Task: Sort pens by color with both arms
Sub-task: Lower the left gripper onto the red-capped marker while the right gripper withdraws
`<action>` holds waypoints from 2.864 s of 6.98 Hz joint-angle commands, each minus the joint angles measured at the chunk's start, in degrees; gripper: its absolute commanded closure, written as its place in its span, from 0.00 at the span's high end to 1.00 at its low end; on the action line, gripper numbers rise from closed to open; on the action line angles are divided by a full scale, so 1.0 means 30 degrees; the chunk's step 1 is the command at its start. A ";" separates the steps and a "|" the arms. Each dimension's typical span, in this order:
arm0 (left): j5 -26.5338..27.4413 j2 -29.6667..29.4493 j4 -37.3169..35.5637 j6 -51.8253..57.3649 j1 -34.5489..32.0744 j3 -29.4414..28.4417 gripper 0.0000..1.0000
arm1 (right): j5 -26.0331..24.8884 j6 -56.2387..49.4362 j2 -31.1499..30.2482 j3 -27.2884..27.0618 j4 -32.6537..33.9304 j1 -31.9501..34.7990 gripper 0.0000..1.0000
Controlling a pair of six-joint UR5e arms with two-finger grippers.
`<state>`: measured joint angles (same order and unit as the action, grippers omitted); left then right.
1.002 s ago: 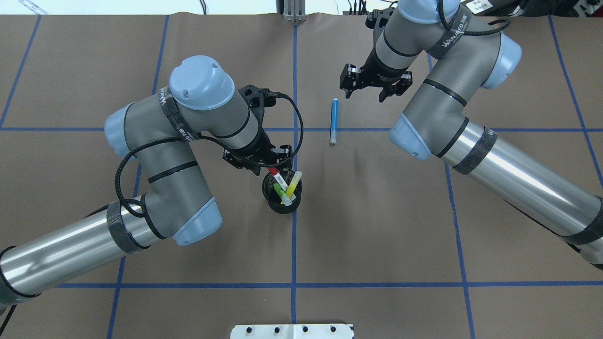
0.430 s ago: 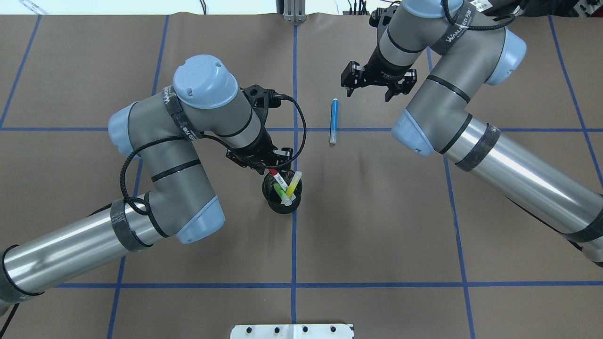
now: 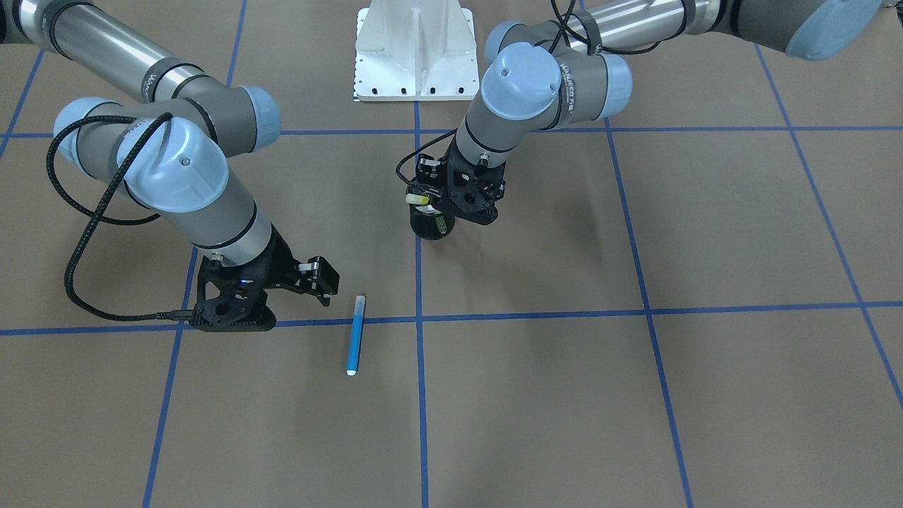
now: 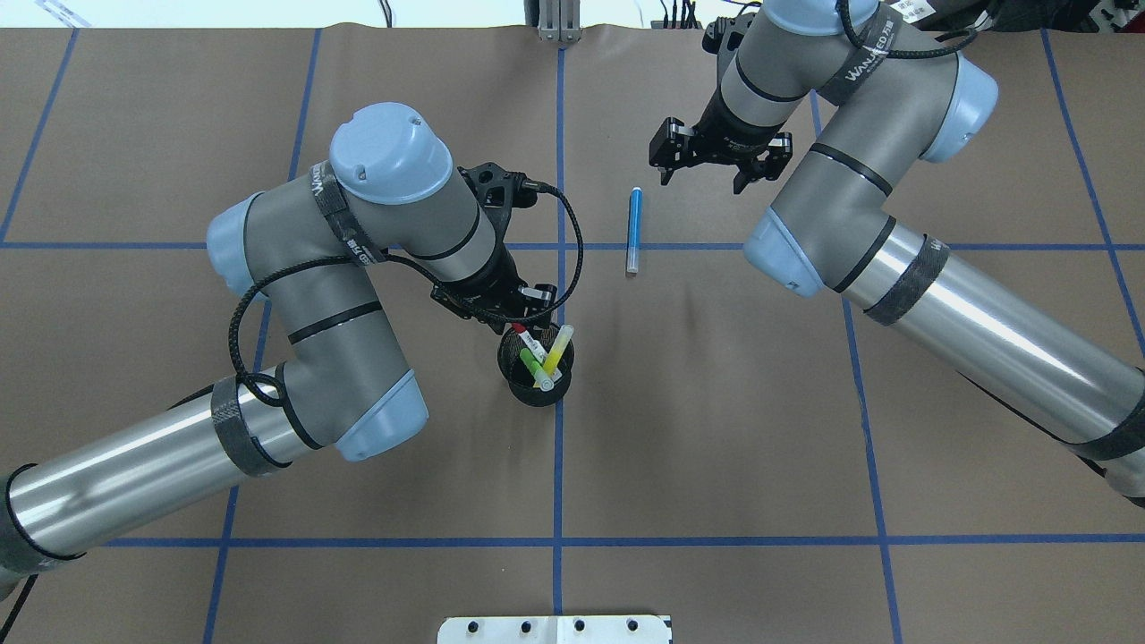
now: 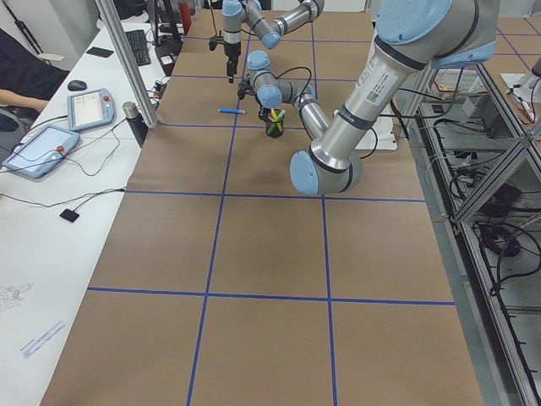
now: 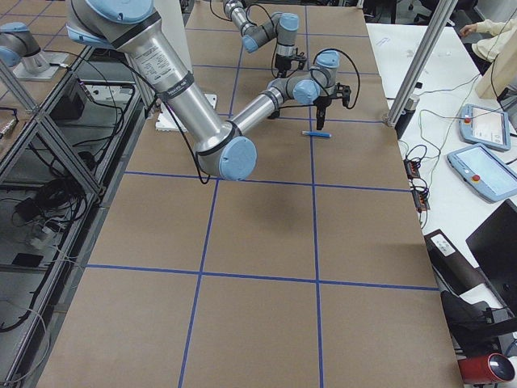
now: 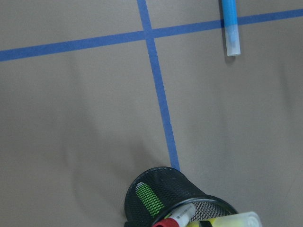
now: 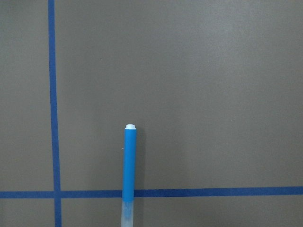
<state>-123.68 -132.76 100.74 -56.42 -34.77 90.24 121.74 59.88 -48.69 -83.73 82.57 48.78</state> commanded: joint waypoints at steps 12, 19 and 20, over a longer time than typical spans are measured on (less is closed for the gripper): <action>-0.0111 -0.0396 0.0401 -0.0557 -0.0305 -0.0781 0.45 | -0.0004 -0.0010 0.0029 0.0136 0.0014 0.0028 0.98; -0.0141 -0.0542 0.0550 -0.0528 -0.0246 -0.0930 0.20 | -0.0004 -0.0010 0.0029 0.0165 0.0014 0.0145 0.98; -0.0141 -0.0571 0.0579 -0.0557 -0.0246 -0.0814 0.19 | -0.0004 -0.0010 0.0029 0.0165 0.0014 0.0174 0.98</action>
<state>-124.10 -134.38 102.41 -58.03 -35.51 87.54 121.73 59.86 -48.60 -83.26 82.62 49.21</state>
